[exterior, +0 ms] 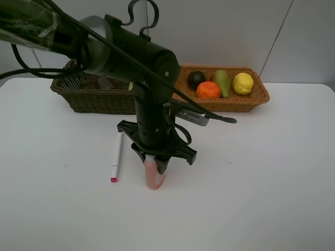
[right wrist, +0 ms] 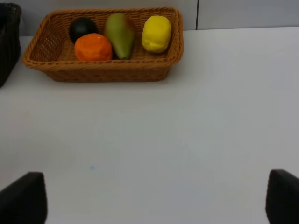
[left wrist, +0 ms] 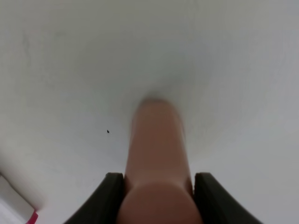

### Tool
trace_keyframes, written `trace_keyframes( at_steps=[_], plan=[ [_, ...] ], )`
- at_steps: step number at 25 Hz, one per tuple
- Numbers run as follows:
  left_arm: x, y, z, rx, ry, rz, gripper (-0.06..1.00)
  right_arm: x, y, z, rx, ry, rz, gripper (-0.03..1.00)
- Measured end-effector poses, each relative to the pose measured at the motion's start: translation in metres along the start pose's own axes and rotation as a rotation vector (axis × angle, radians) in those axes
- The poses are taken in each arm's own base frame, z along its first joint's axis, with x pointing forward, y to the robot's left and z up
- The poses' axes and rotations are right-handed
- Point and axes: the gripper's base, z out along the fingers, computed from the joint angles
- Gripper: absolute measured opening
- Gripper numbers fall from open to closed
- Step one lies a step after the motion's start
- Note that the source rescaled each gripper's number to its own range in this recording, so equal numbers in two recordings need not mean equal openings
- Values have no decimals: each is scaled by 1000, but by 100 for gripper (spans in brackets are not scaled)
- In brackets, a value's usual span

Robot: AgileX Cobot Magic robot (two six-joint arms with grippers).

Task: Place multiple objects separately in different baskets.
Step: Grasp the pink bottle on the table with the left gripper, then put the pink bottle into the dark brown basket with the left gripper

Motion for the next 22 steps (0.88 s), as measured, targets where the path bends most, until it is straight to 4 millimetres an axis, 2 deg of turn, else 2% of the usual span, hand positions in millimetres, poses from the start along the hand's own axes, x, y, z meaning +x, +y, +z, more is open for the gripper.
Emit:
trace_keyframes(
  at_steps=[6, 11, 16, 22],
  plan=[
    [0, 2, -34, 10, 5, 14, 43, 0, 0, 0, -1, 0, 0, 98],
    [-10, 14, -68, 21, -11, 16, 43, 0, 0, 0, -1, 0, 0, 98],
    [-34, 37, -104, 30, -135, 23, 43, 0, 0, 0, -1, 0, 0, 98],
    [-55, 70, -141, -38, -275, 48, 43, 0, 0, 0, -2, 0, 1, 98]
  ],
)
